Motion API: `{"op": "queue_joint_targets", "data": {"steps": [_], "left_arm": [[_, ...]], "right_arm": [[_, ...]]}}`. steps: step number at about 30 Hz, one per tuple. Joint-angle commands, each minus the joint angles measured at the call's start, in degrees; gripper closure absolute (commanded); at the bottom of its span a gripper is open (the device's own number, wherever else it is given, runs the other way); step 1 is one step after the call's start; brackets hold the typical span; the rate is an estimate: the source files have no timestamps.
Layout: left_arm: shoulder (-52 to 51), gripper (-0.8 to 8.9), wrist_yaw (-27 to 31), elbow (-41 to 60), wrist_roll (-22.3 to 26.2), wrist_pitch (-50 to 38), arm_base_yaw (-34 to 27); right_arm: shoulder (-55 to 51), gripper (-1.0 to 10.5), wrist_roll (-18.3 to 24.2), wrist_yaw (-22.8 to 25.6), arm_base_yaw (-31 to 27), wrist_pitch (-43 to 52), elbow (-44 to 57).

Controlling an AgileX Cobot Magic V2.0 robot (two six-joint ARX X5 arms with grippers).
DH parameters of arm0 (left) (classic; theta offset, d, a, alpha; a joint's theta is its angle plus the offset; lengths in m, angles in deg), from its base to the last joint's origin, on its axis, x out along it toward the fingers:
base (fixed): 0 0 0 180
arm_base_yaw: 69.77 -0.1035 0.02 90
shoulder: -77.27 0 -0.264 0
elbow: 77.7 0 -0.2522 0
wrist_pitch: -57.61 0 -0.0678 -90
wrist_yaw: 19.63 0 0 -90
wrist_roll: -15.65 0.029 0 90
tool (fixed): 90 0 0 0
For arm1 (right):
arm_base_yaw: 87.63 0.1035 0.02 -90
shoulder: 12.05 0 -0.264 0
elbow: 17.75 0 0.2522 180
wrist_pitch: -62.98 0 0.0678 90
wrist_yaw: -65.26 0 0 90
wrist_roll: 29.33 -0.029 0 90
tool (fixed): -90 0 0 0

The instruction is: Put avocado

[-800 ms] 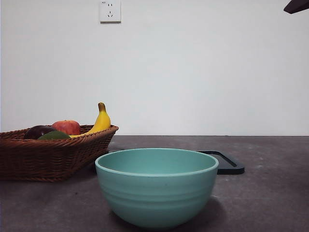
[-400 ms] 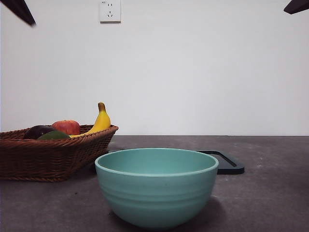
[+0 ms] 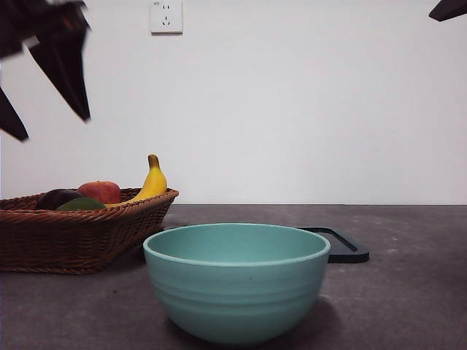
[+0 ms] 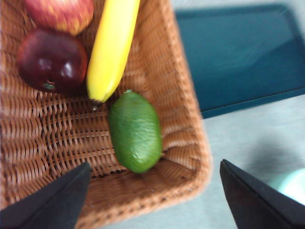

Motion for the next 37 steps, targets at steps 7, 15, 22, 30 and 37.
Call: {"op": "queue_joint_targets", "data": {"steps": [7,15,22,30,37], "left_arm": [[11.1,3.82,4.5,-1.7,1.2,-4.5,2.6],[16.7,3.82,7.0,-1.7,1.2,-7.6,3.2],[19.4,3.84,8.2,-1.7,1.1,-9.0,3.2],[22.0,4.43,8.4,-1.7,1.2,-9.2,3.2],[22.8,5.43,8.4,-1.7,0.9,-9.2,3.2]], "right_arm": [[0.4,5.3,0.4,0.0,0.3,0.5,-1.0],[0.4,5.3,0.4,0.0,0.3,0.5,-1.0],[0.4,5.3,0.4,0.0,0.3,0.5,-1.0],[0.4,5.3,0.4,0.0,0.3,0.5,-1.0],[0.4,5.3,0.4,0.0,0.3,0.5,-1.0]]}}
